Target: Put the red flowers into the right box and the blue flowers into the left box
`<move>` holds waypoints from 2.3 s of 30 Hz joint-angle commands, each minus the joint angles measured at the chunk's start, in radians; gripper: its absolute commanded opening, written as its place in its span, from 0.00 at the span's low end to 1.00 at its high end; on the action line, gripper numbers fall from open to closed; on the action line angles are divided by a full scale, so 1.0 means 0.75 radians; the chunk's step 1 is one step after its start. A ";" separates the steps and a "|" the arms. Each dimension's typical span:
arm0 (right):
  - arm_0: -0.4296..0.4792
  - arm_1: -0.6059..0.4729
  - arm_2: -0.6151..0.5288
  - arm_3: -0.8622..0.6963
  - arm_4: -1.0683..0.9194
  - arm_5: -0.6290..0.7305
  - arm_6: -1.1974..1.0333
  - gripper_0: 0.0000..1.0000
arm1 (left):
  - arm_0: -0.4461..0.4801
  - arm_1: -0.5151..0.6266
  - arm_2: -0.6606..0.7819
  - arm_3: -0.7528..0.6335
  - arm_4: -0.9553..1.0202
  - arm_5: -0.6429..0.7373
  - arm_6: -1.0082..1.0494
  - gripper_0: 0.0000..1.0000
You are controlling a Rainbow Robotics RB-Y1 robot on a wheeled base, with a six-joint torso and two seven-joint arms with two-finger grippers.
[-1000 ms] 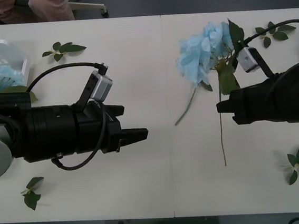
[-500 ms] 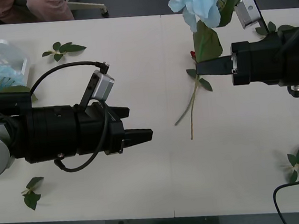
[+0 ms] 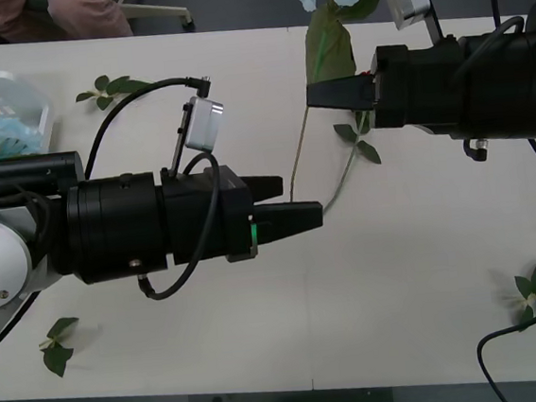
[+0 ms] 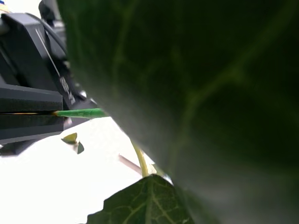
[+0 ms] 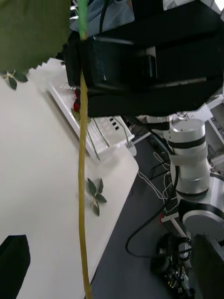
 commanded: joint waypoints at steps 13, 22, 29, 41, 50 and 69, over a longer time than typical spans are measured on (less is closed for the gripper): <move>-0.030 0.022 -0.020 -0.019 -0.009 -0.005 0.017 0.00 | -0.169 -0.038 -0.119 0.088 -0.044 -0.117 0.095 0.00; -0.030 0.022 -0.020 -0.019 -0.009 -0.005 0.017 0.00 | -0.169 -0.032 -0.119 0.094 -0.062 -0.127 0.095 0.00; -0.030 0.022 -0.020 -0.019 -0.009 -0.005 0.017 0.50 | -0.169 -0.018 -0.119 0.094 -0.068 -0.127 0.095 0.00; -0.030 0.022 -0.020 -0.019 -0.009 -0.005 0.017 1.00 | -0.154 0.066 -0.043 0.092 -0.052 -0.106 0.093 0.00; -0.030 0.022 -0.020 -0.019 -0.009 -0.005 0.017 1.00 | 0.060 0.113 0.527 0.094 0.018 0.350 0.107 0.00; -0.005 -0.143 -0.057 -0.094 0.439 0.007 -0.273 1.00 | 0.308 0.119 1.499 0.724 -0.054 1.015 -0.165 0.00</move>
